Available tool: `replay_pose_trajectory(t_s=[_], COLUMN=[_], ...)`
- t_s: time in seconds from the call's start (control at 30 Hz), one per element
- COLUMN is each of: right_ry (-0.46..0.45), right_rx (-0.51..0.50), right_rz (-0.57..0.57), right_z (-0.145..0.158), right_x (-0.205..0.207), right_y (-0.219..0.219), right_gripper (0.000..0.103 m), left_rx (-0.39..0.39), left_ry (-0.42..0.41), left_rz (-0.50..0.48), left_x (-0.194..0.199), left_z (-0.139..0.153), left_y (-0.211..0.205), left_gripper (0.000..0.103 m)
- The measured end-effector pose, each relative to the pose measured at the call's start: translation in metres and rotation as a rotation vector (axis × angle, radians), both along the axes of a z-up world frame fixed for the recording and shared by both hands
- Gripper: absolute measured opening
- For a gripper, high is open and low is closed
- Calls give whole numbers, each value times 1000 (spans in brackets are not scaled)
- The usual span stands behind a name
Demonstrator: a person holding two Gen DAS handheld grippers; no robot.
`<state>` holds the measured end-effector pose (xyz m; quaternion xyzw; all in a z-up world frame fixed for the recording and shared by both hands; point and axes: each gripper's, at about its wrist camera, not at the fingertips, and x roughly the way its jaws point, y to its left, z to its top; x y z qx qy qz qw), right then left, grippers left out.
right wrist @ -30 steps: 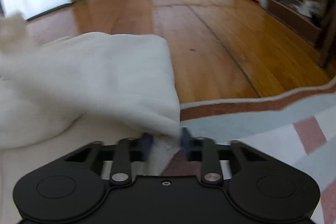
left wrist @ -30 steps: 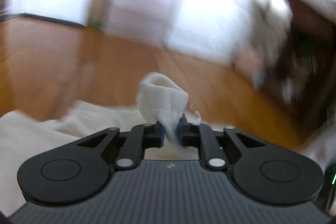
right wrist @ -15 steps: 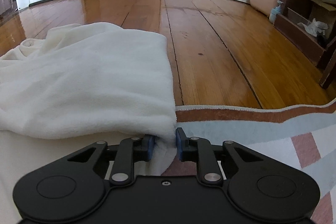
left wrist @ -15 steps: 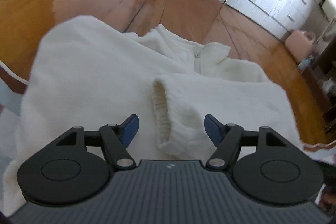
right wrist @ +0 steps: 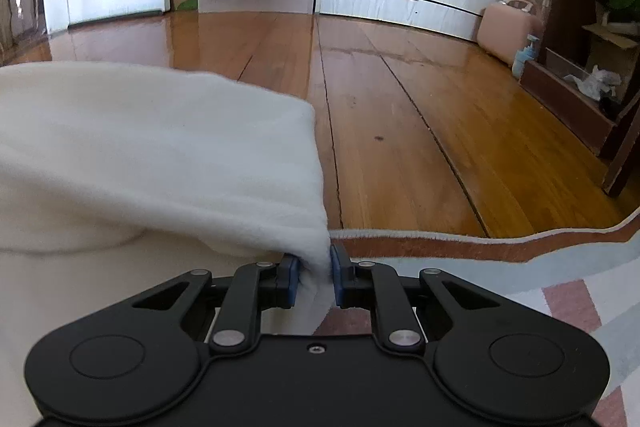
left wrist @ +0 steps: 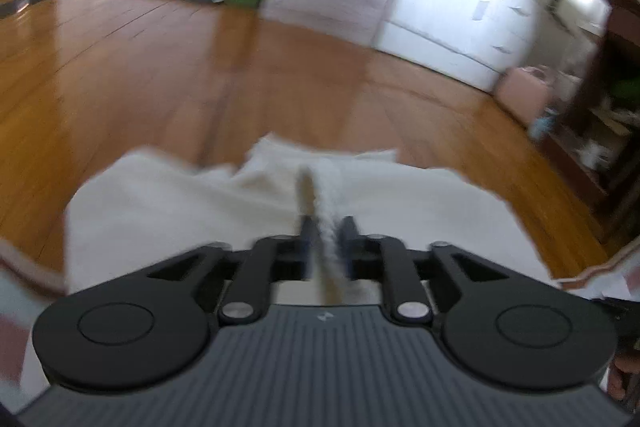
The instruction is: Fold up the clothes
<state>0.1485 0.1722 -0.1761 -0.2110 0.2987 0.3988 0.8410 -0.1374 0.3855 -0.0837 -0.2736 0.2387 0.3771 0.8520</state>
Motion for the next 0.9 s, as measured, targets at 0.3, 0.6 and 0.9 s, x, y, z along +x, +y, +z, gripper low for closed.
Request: replay_pose_trajectory(t_s=[0.3, 0.6, 0.9], right_ry=[96, 168, 273], right_rx=[64, 37, -10], right_rz=[-120, 91, -26], right_z=[59, 62, 36], right_x=[-38, -86, -81], right_y=[-17, -11, -26], right_gripper=[61, 66, 65], left_rx=[-117, -238, -256], left_ry=[234, 229, 254], left_rz=[-43, 3, 12], left_x=[-46, -69, -77], left_z=[0, -17, -25], left_y=[-11, 4, 19], left_gripper=[61, 70, 78])
